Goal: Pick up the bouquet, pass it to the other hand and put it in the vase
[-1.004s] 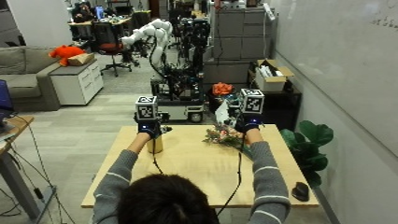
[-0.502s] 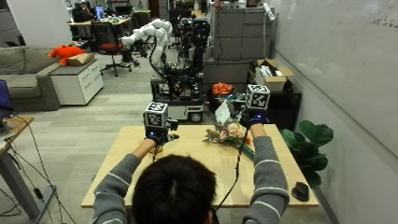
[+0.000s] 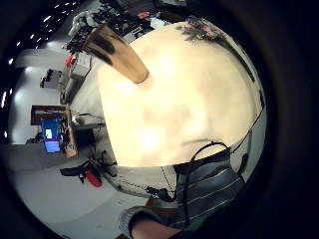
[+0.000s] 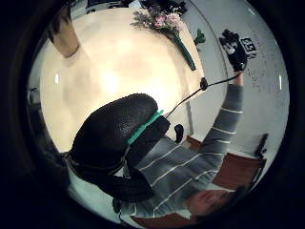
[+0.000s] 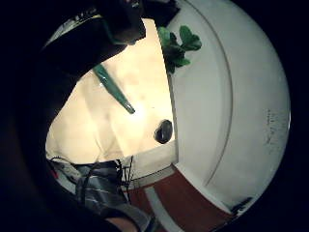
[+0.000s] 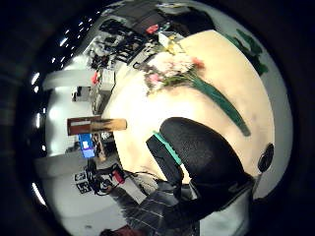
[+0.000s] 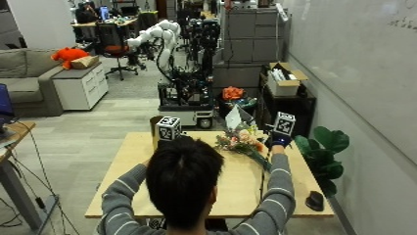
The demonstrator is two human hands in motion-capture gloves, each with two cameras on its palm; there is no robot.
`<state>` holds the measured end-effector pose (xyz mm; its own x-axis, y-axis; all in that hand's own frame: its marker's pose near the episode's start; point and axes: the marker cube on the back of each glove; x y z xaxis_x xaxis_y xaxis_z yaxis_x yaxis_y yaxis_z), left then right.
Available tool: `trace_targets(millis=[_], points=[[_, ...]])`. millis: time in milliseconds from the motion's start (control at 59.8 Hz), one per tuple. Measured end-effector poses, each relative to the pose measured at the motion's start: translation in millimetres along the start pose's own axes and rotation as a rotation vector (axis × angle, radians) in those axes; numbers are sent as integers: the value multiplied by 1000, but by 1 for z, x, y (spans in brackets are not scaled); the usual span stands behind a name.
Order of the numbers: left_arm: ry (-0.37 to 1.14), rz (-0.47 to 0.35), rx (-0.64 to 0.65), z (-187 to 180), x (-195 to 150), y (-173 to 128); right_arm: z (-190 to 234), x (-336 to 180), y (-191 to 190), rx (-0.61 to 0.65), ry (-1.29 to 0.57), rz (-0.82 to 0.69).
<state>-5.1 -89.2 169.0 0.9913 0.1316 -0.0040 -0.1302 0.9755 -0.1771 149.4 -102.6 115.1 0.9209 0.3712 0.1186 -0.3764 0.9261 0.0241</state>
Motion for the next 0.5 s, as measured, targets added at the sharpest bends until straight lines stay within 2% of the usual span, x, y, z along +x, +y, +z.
trace_targets(millis=[50,84,167,217,268,335,435,502], points=[[8,46,38,0,5,5,28,17,-13,-1,-1,80],[20,55,49,-1,9,12,49,24,-22,-2,-17,69],[-20,6,95,5,-1,3,92,36,-36,3,-32,5],[-62,-19,97,9,-10,-2,119,46,-40,-23,-23,26],[-73,-5,128,12,-13,-9,140,55,-42,-51,-18,68],[-58,-15,86,17,-13,-8,162,61,-41,-73,-20,82],[28,37,42,23,-5,-7,186,66,-39,-65,-21,61],[12,-36,-63,25,-8,4,199,73,-40,-66,-25,130]])
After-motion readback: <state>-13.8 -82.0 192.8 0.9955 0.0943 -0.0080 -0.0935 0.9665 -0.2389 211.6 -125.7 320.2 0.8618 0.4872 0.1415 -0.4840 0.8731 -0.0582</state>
